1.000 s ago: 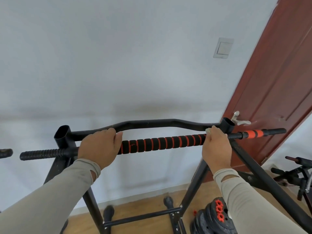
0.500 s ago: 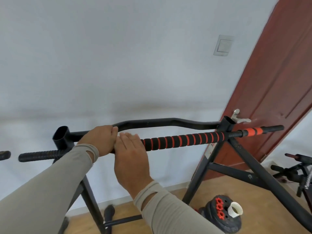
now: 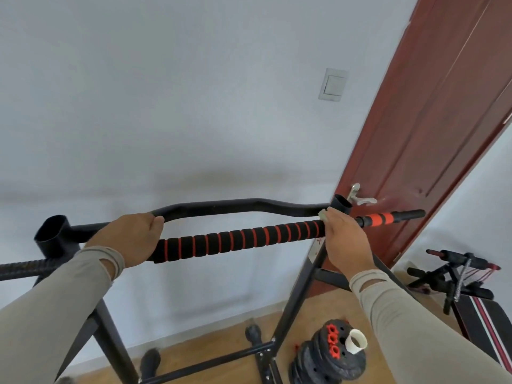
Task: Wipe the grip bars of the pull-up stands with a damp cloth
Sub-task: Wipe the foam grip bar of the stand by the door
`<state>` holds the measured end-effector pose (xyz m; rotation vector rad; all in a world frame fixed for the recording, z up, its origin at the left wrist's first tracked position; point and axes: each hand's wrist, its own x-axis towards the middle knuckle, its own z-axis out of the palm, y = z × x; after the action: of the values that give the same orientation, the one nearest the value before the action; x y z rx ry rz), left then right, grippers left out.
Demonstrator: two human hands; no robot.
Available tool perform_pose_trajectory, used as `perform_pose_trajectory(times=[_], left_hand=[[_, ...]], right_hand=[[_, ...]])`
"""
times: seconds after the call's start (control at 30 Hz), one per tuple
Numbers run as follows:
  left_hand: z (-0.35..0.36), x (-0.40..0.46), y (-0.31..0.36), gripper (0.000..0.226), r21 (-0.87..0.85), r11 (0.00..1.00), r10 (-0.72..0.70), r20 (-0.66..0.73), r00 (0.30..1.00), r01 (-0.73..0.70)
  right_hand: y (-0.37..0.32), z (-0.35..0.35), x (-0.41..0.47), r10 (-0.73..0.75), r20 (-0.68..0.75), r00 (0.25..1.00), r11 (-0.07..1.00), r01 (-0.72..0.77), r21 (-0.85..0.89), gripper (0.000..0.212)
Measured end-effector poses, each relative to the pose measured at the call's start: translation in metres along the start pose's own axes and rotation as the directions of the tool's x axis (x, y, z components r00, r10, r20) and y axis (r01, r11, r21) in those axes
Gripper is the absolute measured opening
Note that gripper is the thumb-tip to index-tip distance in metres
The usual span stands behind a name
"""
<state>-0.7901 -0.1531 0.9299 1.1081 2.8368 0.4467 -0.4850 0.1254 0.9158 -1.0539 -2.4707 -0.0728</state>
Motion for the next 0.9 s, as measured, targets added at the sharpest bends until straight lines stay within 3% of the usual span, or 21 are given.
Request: perform_pose_trajectory(times=[0.07,0.17,0.3,0.43,0.6,0.8,0.9], left_hand=[[-0.002,-0.006,0.0,0.044,-0.008,1.0,-0.006,-0.079,0.997,0.006],[0.008,-0.029,-0.001,0.035,0.06,0.996,0.08,-0.356,0.931,-0.062],[0.02,-0.042,-0.002,0.034,0.078,0.991,0.129,-0.382,0.915,-0.107],[0.013,-0.03,0.001,0.039,0.084,0.996,0.049,-0.295,0.954,-0.025],[0.006,-0.021,0.003,0.044,0.112,0.994,0.004,-0.143,0.99,0.013],[-0.007,-0.008,0.004,0.029,-0.078,0.995,-0.058,0.128,0.99,0.068],[-0.007,-0.004,0.001,0.029,-0.211,0.967,-0.094,0.24,0.966,0.146]], right_hand=[[-0.009,0.006,0.0,0.091,-0.033,0.995,0.988,-0.086,0.131,0.026],[-0.016,0.015,-0.002,0.205,-0.061,0.977,0.937,-0.178,0.299,0.025],[-0.015,0.011,-0.006,0.213,-0.084,0.973,0.903,-0.163,0.398,0.024],[-0.027,0.019,-0.005,0.212,-0.152,0.965,0.916,-0.142,0.375,0.028],[-0.102,0.034,-0.02,0.019,-0.224,0.974,0.976,0.031,0.217,0.023],[-0.258,0.057,-0.072,-0.3,-0.207,0.931,0.866,0.357,0.35,0.033],[-0.274,0.055,-0.08,-0.367,-0.196,0.909,0.834,0.415,0.363,0.041]])
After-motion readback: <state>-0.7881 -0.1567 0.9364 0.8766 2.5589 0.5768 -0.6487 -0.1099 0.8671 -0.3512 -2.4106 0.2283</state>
